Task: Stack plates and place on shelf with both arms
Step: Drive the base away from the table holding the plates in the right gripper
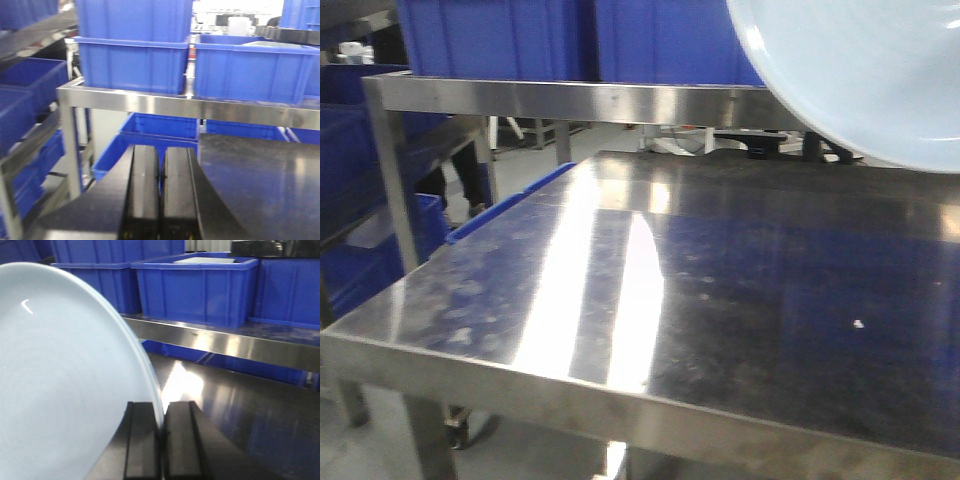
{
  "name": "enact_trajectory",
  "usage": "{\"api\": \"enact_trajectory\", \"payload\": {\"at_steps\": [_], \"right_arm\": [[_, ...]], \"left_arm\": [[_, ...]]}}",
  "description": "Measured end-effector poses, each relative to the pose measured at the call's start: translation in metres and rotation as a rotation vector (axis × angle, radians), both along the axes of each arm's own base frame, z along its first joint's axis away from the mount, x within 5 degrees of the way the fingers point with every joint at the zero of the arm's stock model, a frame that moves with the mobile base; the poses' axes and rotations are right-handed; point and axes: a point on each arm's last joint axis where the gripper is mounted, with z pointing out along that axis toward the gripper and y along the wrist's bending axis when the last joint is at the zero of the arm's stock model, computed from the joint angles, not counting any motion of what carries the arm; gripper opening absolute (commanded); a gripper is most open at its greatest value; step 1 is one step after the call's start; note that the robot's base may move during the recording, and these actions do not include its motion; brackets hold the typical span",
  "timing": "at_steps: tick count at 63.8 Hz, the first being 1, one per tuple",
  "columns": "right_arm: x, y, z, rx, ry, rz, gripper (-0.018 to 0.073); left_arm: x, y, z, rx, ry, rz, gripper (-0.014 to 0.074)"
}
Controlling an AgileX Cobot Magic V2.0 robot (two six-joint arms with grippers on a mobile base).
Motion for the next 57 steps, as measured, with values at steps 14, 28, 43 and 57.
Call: {"api": "enact_trajectory", "payload": {"at_steps": [14, 28, 43, 57], "right_arm": [[0.0000, 0.0000, 0.0000, 0.000, 0.000, 0.000, 0.0048], [0.0000, 0.0000, 0.0000, 0.000, 0.000, 0.000, 0.0048], [0.0000, 0.0000, 0.0000, 0.000, 0.000, 0.000, 0.0048], [0.0000, 0.0000, 0.0000, 0.000, 0.000, 0.000, 0.0048]], "left_arm": [[0.0000, 0.0000, 0.0000, 0.000, 0.000, 0.000, 0.0081], [0.0000, 0.0000, 0.0000, 0.000, 0.000, 0.000, 0.0081], [0.0000, 0.0000, 0.0000, 0.000, 0.000, 0.000, 0.0081], [0.0000, 0.0000, 0.0000, 0.000, 0.000, 0.000, 0.0081]]}}
